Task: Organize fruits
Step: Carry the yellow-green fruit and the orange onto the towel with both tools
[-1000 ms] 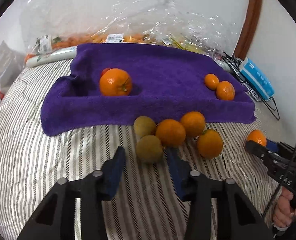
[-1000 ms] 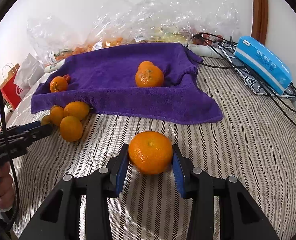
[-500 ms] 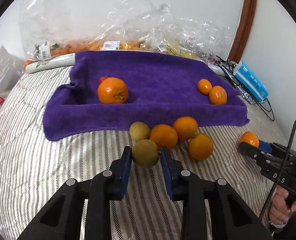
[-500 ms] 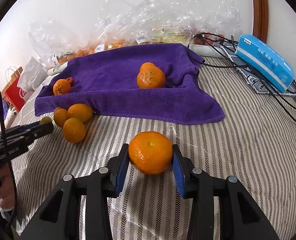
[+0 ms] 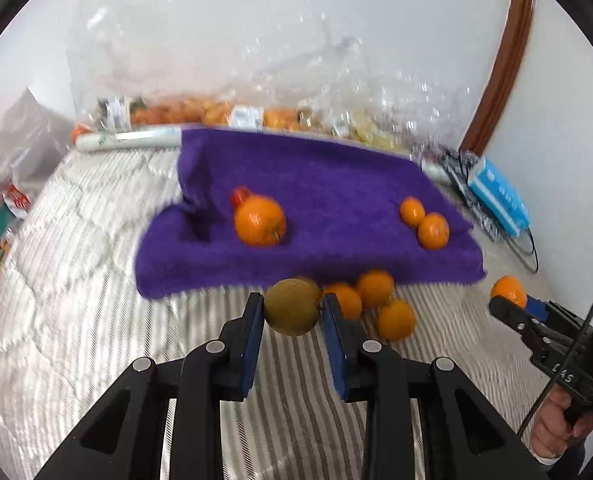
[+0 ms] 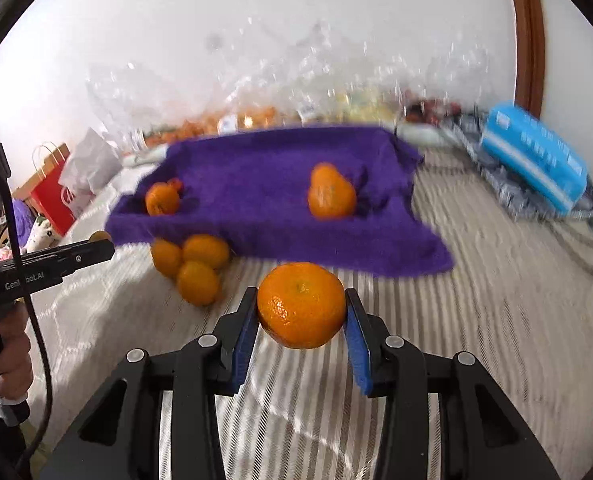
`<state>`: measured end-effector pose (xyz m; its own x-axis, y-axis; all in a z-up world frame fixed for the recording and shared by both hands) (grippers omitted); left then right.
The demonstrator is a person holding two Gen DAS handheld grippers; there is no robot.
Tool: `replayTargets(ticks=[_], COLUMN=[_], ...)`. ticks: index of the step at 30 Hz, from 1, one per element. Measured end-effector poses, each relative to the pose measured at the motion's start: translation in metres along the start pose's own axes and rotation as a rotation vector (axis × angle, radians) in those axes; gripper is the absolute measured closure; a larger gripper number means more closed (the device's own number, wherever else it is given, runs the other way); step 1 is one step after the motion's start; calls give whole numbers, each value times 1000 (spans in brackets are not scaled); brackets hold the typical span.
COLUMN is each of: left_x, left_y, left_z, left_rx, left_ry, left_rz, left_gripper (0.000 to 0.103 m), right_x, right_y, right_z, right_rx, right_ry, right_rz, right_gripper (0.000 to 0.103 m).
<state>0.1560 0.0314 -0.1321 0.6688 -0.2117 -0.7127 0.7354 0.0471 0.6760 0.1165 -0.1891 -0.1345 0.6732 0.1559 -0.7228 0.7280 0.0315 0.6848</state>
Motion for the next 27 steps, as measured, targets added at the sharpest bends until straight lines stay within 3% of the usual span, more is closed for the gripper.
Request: replayTargets(ticks=[6,10,18,27], left_x=[-10,-14,12,45], left_y=[32,52,83,86], left_z=[-10,-20,-32,-45], left_rx=[-23,-59,-91,-97], left_ry=[47,-6,-4,10], left_rz=[64,114,142,137], left_gripper=[75,75,75,75], right_x=[-17,-15,6,59], right_y=[43,70,109,117], right_z=[-10,-10,-17,-11], right_rx=[-29,-19,-4,30], right_ry=[-27,-42,-26,3], right_rz=[83,115,141,108], right_gripper=[62,62,62,62])
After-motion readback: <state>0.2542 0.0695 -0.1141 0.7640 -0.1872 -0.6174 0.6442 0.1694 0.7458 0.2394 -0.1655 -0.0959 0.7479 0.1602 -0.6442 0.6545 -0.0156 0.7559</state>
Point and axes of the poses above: each gripper's, at about its wrist camera, not at the fingertips, and x roughly the way its jaws point, z to its right, y to its top, the point moved 2 cm from there along x, roughly the way its jaws point
